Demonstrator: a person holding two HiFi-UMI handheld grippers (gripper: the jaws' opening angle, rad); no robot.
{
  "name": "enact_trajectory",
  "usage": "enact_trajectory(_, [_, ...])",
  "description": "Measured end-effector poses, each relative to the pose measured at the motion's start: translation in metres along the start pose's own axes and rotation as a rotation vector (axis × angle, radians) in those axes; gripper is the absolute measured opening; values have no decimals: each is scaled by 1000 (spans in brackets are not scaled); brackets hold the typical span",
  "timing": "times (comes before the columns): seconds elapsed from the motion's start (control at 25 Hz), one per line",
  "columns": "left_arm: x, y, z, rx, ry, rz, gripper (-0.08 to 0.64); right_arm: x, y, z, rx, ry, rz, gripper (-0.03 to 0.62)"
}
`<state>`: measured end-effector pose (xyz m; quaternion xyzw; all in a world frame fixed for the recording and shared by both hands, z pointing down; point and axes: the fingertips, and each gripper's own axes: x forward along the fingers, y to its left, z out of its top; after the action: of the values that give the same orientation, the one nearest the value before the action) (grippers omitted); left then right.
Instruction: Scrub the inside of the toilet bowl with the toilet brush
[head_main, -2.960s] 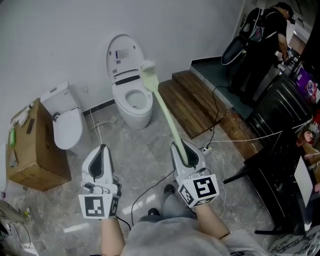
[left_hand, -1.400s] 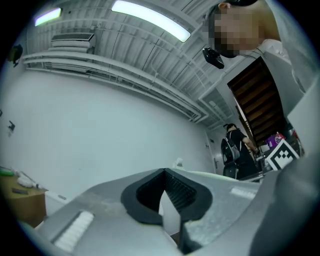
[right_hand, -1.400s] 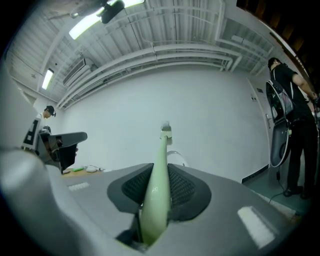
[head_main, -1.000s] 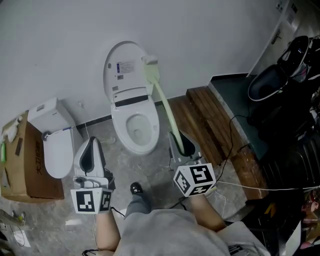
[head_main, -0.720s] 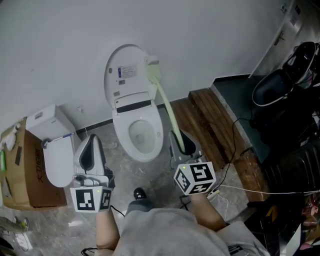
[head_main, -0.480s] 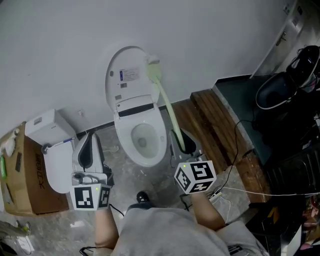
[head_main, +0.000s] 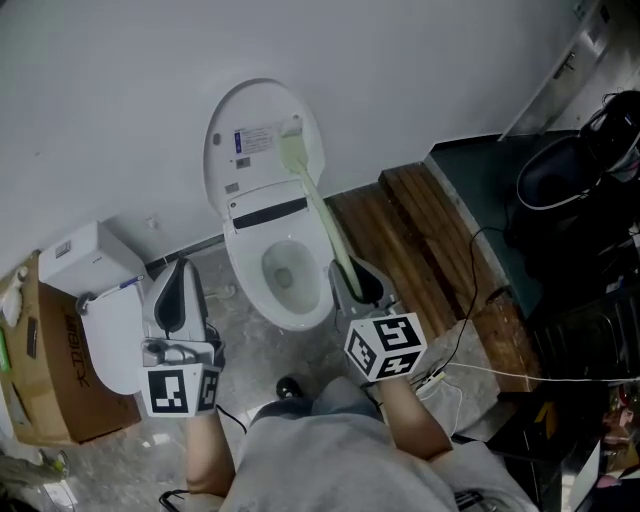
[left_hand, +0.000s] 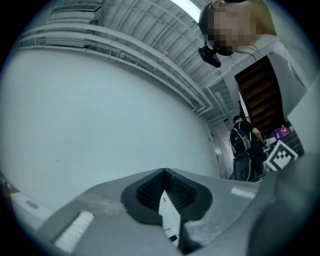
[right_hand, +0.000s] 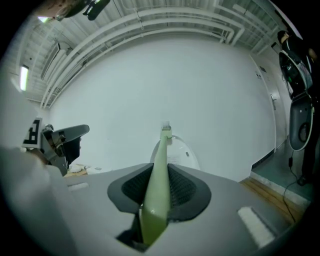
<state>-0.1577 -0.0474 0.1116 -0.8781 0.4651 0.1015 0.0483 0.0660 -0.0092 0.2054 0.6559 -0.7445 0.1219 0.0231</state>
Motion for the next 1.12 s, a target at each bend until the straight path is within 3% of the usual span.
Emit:
enact_trajectory(0.24, [12,-1,-20,-18,15,-19,0,20,-13,-42,52,116,3,87])
enact_trajectory(0.52, [28,1,-50,-12,56,20,0,45,-40,-98,74,279,28,87])
enact_trajectory(1.12, [61,-24,-102,-6,106,213,0,84,-109,-207,9,632,188,86])
